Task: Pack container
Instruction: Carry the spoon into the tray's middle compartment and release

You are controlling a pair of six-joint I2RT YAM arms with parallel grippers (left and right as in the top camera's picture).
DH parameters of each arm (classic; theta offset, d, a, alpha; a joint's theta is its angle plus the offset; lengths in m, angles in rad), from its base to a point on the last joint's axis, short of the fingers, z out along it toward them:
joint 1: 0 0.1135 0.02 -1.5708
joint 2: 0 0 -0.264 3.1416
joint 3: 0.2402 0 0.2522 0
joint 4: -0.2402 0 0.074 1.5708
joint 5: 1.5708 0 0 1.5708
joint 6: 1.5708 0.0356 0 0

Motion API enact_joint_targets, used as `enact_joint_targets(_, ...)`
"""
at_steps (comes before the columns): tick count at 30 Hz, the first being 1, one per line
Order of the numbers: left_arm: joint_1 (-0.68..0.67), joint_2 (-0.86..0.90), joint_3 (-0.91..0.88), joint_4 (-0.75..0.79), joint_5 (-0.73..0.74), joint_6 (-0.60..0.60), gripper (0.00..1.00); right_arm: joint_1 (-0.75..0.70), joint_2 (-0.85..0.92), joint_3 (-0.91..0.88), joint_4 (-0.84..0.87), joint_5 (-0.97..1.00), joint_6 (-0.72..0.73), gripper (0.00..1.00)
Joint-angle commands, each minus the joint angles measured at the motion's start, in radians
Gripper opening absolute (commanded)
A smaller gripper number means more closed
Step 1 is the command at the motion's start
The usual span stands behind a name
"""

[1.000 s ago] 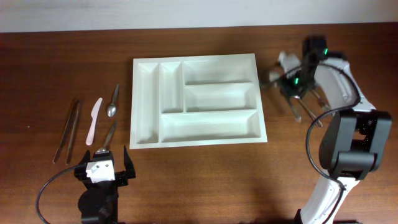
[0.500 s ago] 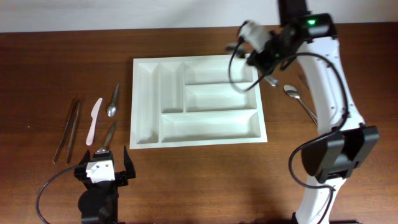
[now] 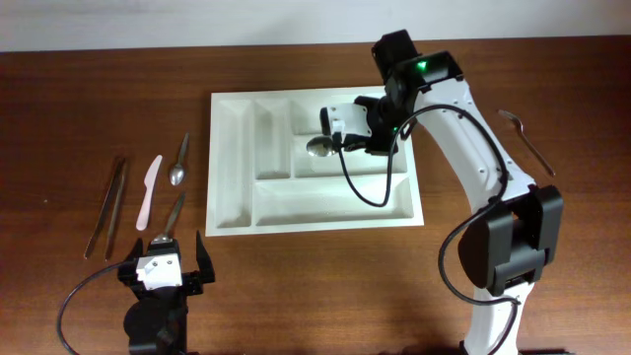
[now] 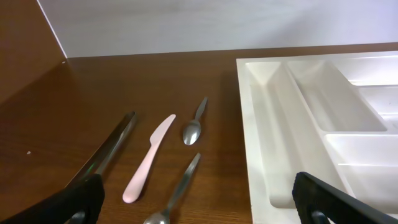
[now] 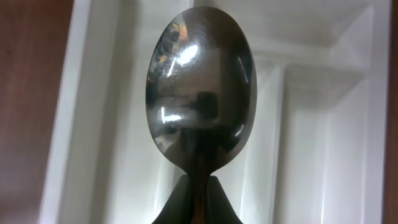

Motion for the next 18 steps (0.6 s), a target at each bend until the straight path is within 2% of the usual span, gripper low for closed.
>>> enact_joint_targets(1, 0.004, -0.005, -0.005, 0.003, 0.008, 0.019, 0.99, 0.004, 0.023, -0.074, 0.062, -0.027, -0.047, 0.04)
enact_joint_targets(5, 0.004, -0.005, -0.005, 0.003, 0.008, 0.019, 0.99, 0.004, 0.05, -0.148, 0.169, -0.027, -0.036, 0.04)
enact_joint_targets(12, 0.004, -0.005, -0.005, 0.003, 0.008, 0.019, 0.99, 0.003, 0.1, -0.182, 0.303, -0.027, 0.105, 0.04)
enact_joint_targets(13, 0.004, -0.005, -0.005, 0.003, 0.007, 0.019, 0.99, 0.003, 0.103, -0.182, 0.323, -0.027, 0.133, 0.08)
enact_joint_targets(14, 0.004, -0.005, -0.005, 0.003, 0.008, 0.019, 0.99, 0.003, 0.103, -0.182, 0.333, -0.027, 0.15, 0.25)
enact_joint_targets(15, 0.004, -0.005, -0.005, 0.003, 0.008, 0.019, 0.99, 0.003, 0.1, -0.18, 0.347, -0.027, 0.189, 0.49)
enact_joint_targets(18, 0.004, -0.005, -0.005, 0.003, 0.007, 0.019, 0.99, 0.003, 0.085, -0.166, 0.36, -0.027, 0.28, 0.6)
